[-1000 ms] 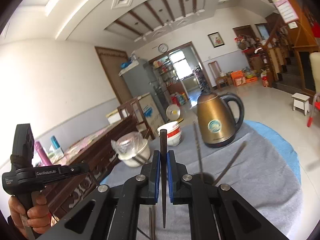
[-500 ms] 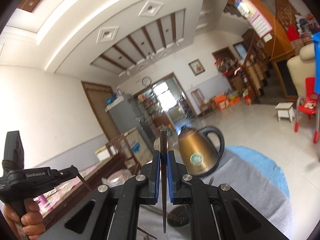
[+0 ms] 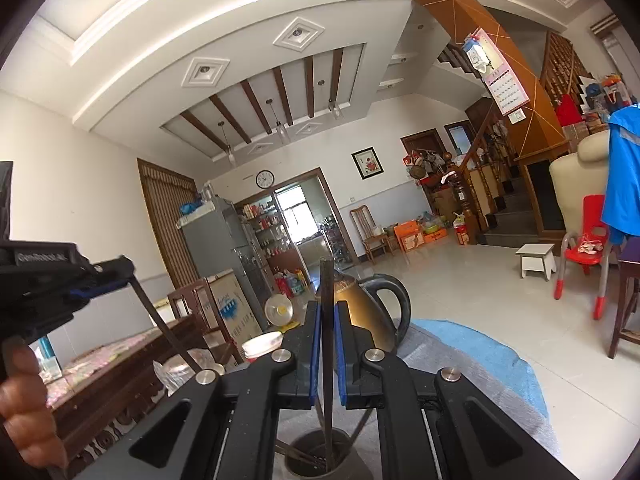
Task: Organize utensils
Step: 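Carry both held chopsticks over the grey cup and open both tools, then move both open tools back down to the remaining chopsticks on the cloth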
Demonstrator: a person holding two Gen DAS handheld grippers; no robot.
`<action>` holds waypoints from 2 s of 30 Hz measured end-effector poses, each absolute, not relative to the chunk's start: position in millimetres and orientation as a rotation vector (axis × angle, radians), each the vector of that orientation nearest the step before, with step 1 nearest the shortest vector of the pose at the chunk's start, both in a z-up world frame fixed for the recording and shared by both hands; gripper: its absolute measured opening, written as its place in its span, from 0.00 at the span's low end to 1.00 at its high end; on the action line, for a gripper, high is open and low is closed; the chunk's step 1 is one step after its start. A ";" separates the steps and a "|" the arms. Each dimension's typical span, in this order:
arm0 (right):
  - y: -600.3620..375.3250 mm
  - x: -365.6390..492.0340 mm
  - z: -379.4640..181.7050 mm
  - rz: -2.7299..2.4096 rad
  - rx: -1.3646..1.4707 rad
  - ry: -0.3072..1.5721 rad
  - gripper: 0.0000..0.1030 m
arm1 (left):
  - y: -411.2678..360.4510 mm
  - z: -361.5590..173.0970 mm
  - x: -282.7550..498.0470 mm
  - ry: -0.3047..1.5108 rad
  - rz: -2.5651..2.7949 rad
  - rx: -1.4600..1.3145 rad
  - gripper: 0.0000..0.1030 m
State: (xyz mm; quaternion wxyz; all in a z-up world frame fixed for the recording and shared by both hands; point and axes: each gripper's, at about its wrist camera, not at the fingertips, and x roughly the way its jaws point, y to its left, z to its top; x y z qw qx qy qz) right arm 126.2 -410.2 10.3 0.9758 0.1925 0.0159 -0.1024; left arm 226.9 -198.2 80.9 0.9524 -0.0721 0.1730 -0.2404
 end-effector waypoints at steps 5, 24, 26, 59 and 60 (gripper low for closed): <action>-413.0 132.3 -2.4 -0.187 0.406 0.093 0.07 | -206.9 50.2 240.8 0.436 -0.463 -0.123 0.06; -425.0 130.1 -30.0 -0.042 0.557 0.242 0.11 | -160.8 20.2 218.7 0.483 -0.390 -0.020 0.54; -424.1 126.6 -32.4 -0.030 0.558 0.245 0.11 | -148.1 10.7 221.9 0.510 -0.352 -0.014 0.54; -377.2 162.4 -181.7 0.412 0.705 0.562 0.12 | -76.2 -139.1 223.5 0.616 -0.092 0.076 0.55; -378.8 162.7 -183.6 0.397 0.709 0.565 0.12 | -75.1 -141.5 226.5 0.622 -0.090 0.074 0.56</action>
